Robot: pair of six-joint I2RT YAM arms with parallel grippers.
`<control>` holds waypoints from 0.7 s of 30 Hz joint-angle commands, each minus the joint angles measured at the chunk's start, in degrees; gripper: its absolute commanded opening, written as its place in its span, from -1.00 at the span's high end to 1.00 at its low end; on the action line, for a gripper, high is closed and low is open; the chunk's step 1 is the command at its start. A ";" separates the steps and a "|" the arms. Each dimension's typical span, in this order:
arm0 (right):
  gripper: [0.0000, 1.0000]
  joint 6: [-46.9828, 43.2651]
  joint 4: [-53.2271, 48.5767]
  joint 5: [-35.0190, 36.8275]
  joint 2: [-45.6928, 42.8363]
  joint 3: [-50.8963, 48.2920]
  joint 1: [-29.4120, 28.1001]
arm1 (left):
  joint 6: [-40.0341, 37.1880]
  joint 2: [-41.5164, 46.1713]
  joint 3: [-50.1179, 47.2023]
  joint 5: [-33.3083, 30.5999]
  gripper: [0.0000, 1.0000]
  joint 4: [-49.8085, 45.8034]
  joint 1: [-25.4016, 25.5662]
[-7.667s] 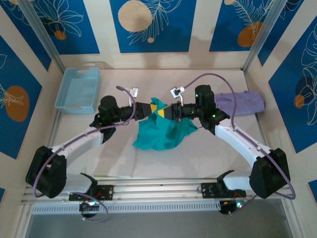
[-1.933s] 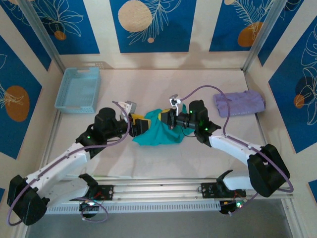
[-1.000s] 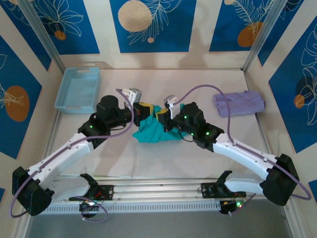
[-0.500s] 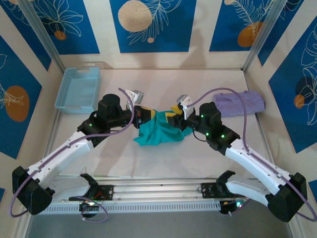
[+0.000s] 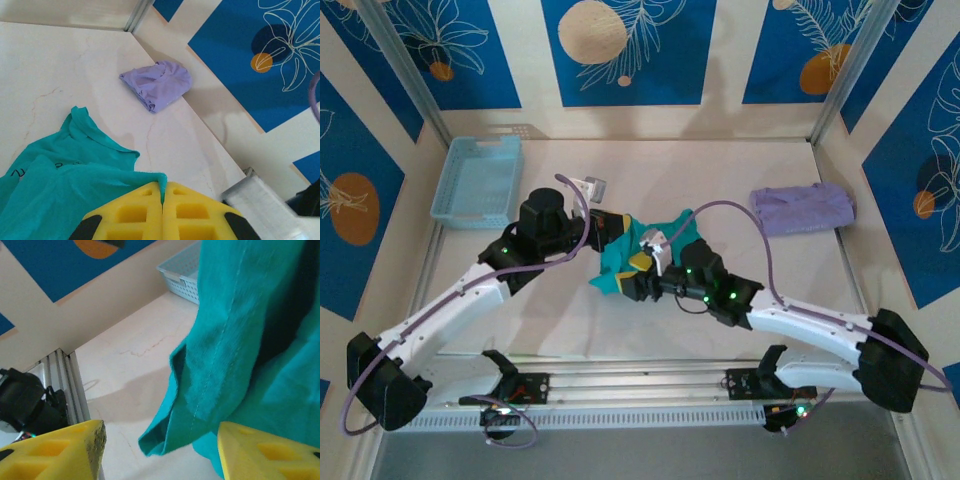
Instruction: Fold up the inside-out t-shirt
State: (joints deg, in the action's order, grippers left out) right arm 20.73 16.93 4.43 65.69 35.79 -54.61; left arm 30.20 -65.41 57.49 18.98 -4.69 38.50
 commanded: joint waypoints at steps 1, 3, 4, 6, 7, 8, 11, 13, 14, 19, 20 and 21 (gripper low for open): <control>-0.27 6.96 4.82 8.33 3.58 2.39 -2.36 | 1.43 -0.16 1.57 -0.96 1.00 3.07 0.04; -0.16 8.66 2.38 12.88 5.60 3.99 -3.69 | 1.61 -0.07 1.38 -1.34 1.00 3.37 0.00; -0.04 8.86 1.26 14.56 6.33 4.52 -4.33 | 1.70 0.01 1.28 -1.68 1.00 3.46 0.00; 0.36 9.10 -0.22 19.94 7.10 4.84 -6.43 | 1.88 0.23 1.10 -2.76 1.00 3.59 0.05; 0.52 8.74 -0.02 21.25 7.32 4.56 -7.19 | 1.88 0.27 1.13 -3.40 1.00 3.55 0.00; 0.69 8.56 0.42 22.33 7.35 4.15 -8.11 | 1.84 0.36 1.13 -4.17 1.00 3.55 -0.09; 1.00 7.98 2.74 24.20 7.34 2.19 -10.01 | 1.51 0.43 1.11 -6.89 1.00 3.04 -0.39; 1.00 7.55 3.59 22.13 7.83 1.50 -10.07 | 1.53 0.53 0.84 -8.40 1.00 3.03 -0.88; 1.00 7.24 4.01 20.76 8.14 1.24 -10.07 | 1.61 0.54 0.64 -9.07 1.00 3.15 -1.29; 0.60 4.54 4.04 13.61 8.90 0.72 -9.45 | 1.85 0.97 -0.66 -9.41 1.00 4.06 -4.08; 0.45 3.73 3.17 12.39 7.96 0.65 -8.84 | 1.46 1.19 -1.08 -8.83 1.00 4.31 -4.57; 0.34 2.92 2.43 11.29 6.98 0.59 -8.08 | 0.88 1.59 -1.77 -7.89 1.00 4.88 -4.97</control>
State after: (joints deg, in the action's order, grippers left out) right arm 26.63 19.68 20.18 74.48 37.12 -63.90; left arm 31.62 -65.43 57.06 11.22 -3.11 35.03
